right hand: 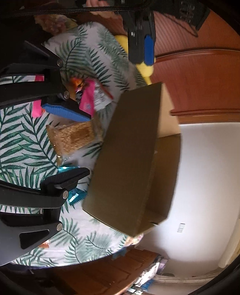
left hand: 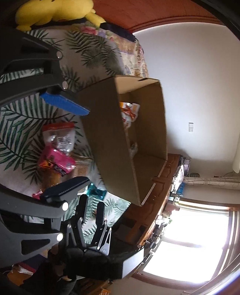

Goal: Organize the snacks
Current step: 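Move right tool to the gold granular snack bag while left tool approaches the pink packs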

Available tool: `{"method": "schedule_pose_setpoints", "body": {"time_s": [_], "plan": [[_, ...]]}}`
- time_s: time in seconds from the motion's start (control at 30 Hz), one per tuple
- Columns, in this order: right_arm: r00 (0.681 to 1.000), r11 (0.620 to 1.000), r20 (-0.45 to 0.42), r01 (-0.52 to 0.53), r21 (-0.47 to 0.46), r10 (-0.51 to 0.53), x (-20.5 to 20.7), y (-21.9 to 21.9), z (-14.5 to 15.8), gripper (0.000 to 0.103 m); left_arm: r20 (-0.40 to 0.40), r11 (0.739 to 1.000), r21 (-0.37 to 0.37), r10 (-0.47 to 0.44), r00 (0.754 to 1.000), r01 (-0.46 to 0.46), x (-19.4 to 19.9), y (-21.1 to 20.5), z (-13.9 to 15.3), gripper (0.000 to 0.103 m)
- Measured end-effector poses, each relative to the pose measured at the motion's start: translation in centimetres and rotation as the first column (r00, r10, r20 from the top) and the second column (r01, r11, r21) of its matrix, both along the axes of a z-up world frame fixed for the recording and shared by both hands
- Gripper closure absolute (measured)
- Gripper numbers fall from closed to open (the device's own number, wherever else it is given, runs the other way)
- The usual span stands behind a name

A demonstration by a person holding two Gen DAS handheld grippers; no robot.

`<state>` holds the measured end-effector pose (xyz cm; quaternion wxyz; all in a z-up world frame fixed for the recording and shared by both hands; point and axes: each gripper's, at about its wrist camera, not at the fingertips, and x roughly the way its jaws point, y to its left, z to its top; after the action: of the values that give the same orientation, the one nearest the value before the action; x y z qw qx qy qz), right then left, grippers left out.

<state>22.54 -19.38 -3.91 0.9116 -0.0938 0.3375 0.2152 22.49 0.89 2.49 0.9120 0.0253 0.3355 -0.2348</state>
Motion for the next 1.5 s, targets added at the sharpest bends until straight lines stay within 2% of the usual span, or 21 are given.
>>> {"method": "schedule_pose_setpoints", "body": {"time_s": [0.07, 0.23, 0.4, 0.57, 0.93, 1.1, 1.27, 1.5], "plan": [[0.999, 1.000, -0.046, -0.011, -0.005, 0.011, 0.7, 0.1, -1.2, 0.050, -0.011, 1.000, 0.004, 0.005, 1.000, -0.005, -0.1, 0.0, -0.9, 0.034], [0.995, 0.999, -0.088, -0.040, -0.025, 0.038, 1.5, 0.8, -2.8, 0.050, -0.039, 1.000, -0.001, 0.016, 0.999, -0.016, -0.5, -0.1, -2.8, 0.034], [0.994, 0.997, -0.097, -0.048, -0.060, 0.043, 1.8, 1.6, -3.6, 0.049, -0.070, 1.000, 0.004, 0.028, 0.997, -0.028, -0.8, 0.0, -4.6, 0.034], [0.993, 0.997, -0.107, -0.051, -0.055, 0.045, 2.2, 1.8, -3.8, 0.046, -0.098, 0.999, 0.007, 0.037, 0.994, -0.036, -0.9, 0.1, -6.0, 0.034], [0.989, 0.991, -0.140, -0.068, -0.114, 0.052, 3.5, 3.1, -5.2, 0.041, -0.128, 0.999, 0.017, 0.048, 0.991, -0.046, -1.4, -0.3, -7.3, 0.034], [0.984, 0.995, -0.171, -0.060, -0.075, 0.047, 4.1, 2.4, -5.6, 0.038, -0.140, 0.998, 0.039, 0.057, 0.988, -0.052, -1.5, -0.6, -7.7, 0.034], [0.984, 0.996, -0.175, -0.038, -0.086, 0.023, 4.2, 2.3, -5.7, 0.025, -0.160, 0.996, 0.049, 0.081, 0.984, -0.074, -1.4, -0.5, -8.4, 0.034], [0.984, 0.995, -0.178, -0.030, -0.093, 0.013, 4.3, 2.1, -5.7, 0.024, -0.172, 0.995, 0.052, 0.093, 0.981, -0.085, -1.5, -0.3, -8.9, 0.034]]}}
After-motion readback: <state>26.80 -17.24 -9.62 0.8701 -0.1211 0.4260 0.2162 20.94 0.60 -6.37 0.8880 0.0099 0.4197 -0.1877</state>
